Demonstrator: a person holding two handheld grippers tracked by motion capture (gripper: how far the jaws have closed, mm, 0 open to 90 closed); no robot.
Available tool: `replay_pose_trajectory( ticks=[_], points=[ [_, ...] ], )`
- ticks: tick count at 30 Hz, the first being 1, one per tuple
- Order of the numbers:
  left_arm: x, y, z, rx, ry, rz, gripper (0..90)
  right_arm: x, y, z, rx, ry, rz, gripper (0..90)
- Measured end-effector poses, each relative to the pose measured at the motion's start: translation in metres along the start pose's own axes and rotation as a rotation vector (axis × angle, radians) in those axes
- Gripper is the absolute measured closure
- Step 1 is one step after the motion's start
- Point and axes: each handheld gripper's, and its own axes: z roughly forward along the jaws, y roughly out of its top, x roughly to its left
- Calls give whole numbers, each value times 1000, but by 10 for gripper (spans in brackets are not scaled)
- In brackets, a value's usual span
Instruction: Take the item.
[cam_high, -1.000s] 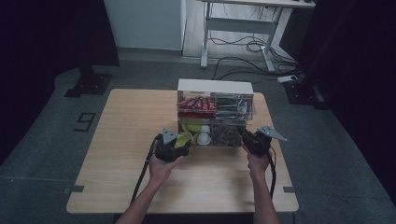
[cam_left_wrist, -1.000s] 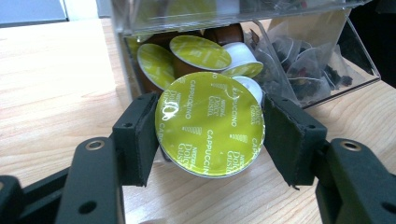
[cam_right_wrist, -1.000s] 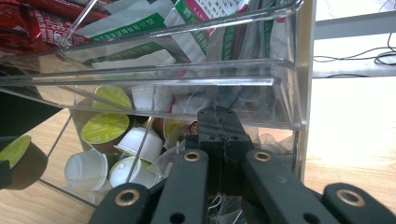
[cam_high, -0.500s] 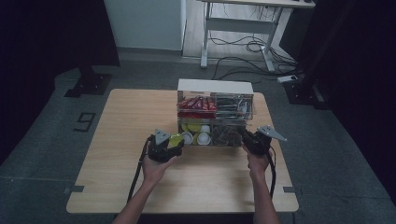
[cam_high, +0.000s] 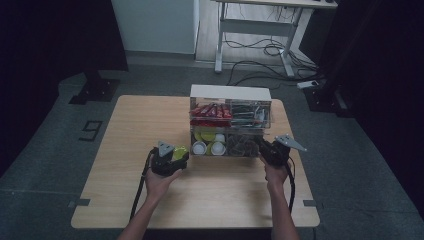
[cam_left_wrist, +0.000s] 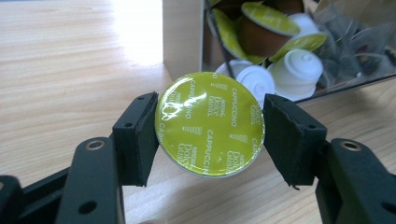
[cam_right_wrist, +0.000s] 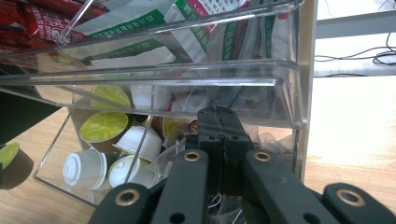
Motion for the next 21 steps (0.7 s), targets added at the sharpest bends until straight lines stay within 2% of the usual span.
replay_pose_trajectory(
  ticks=[7,21],
  points=[
    [8,-9,2,20,13,-12,385,0,0,0,2,-1,-1,891],
    [28,-31,11,99,55,-41,385,0,-1,1,7,1,-1,891]
  ],
)
